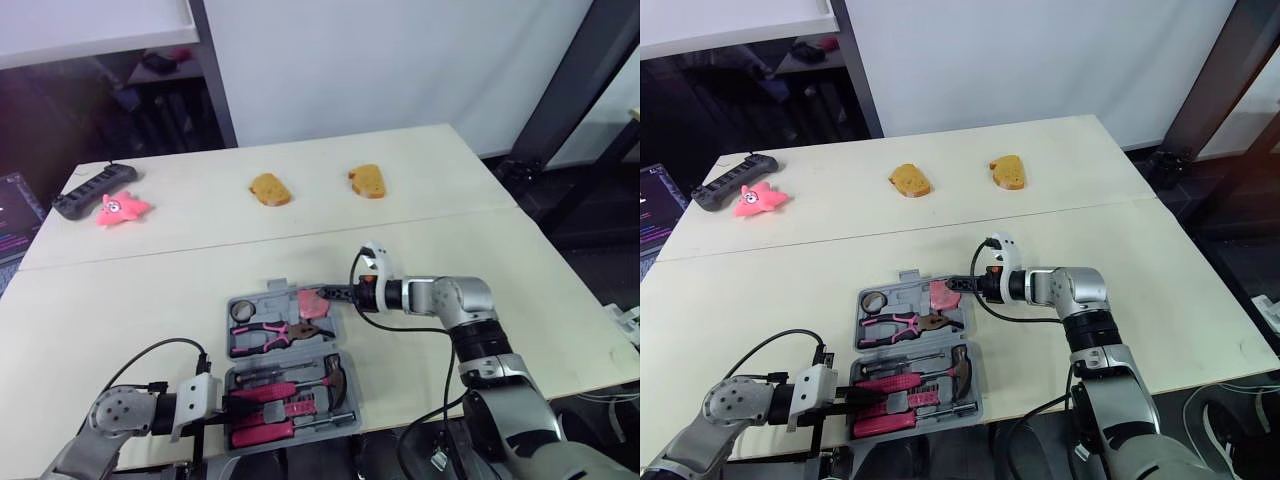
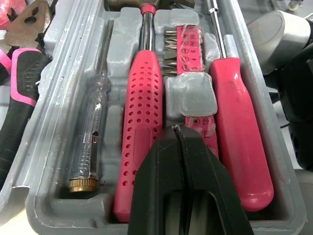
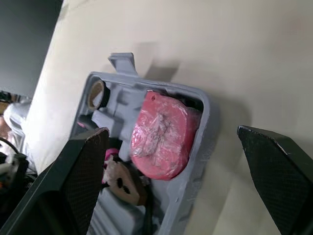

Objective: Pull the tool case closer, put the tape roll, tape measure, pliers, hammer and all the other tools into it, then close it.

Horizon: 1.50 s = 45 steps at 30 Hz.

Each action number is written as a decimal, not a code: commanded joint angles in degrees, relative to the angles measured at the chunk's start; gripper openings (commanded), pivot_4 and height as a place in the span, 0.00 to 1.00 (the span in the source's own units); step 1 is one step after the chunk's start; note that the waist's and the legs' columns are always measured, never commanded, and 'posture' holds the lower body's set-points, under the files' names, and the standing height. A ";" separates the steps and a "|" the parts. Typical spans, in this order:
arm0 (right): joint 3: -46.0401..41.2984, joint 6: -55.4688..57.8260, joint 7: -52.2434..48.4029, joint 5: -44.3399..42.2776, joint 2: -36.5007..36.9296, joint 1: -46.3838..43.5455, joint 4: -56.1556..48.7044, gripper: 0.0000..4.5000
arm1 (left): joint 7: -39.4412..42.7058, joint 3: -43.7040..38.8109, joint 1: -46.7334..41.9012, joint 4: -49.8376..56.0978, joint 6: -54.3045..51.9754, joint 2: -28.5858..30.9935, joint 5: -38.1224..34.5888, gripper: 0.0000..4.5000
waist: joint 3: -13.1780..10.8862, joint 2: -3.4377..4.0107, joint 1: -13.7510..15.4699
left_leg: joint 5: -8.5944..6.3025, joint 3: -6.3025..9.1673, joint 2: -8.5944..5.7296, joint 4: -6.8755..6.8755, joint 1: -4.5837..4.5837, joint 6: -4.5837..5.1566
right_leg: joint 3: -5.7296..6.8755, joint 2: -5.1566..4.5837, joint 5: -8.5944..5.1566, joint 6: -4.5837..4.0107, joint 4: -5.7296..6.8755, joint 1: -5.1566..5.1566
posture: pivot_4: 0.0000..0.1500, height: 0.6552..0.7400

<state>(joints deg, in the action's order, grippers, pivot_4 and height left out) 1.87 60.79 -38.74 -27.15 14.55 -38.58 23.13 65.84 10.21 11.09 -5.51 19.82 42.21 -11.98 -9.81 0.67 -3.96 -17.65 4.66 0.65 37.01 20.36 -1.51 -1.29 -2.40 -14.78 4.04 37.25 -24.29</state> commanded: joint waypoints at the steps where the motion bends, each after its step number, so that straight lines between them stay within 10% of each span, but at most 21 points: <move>1: 0.37 -1.51 -1.07 0.33 -0.66 -1.59 0.45 0.99 | -0.25 1.68 2.21 -4.08 -1.71 0.85 3.77 0.00 | 0.00 0.00 -0.01 | 0.00 0.00 0.00 0.00 0.00 0.00 | 0.00 0.00 0.00 0.00 0.00 0.00 | 1.00 1.00; 28: 0.54 0.06 -11.39 -5.03 0.36 1.09 -8.82 0.99 | -2.12 -1.39 2.30 -2.56 -3.13 1.12 1.41 0.00 | -0.01 0.02 -0.05 | 0.00 0.02 0.01 0.00 0.00 0.00 | 0.00 0.01 0.00 0.00 0.01 -0.02 | 1.00 1.00; 39: 2.15 -0.52 -14.27 -5.91 2.51 2.33 -14.66 0.99 | -5.31 -16.19 12.54 14.32 -15.62 3.85 -12.20 0.00 | -0.26 -0.27 0.02 | 0.00 0.03 0.11 0.00 0.15 0.00 | 0.01 0.07 -0.02 -0.04 0.02 -0.16 | 1.00 1.00; 45: 7.12 7.13 -15.46 -11.13 10.38 8.10 -38.29 0.99 | -0.27 -28.06 18.66 10.78 -19.32 6.26 -17.85 0.00 | -0.55 -0.45 0.16 | 0.00 0.05 0.11 -0.02 0.22 0.00 | 0.06 0.07 -0.05 -0.06 -0.03 -0.22 | 1.00 1.00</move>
<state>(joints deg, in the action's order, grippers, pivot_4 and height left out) 6.68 65.61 -52.61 -34.90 24.37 -31.42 -7.91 64.32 -14.98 29.20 5.36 1.09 47.82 -27.99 -10.35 0.22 -3.80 -17.66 4.73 0.76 36.98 20.60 -1.51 -1.20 -2.35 -14.85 3.97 37.19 -24.51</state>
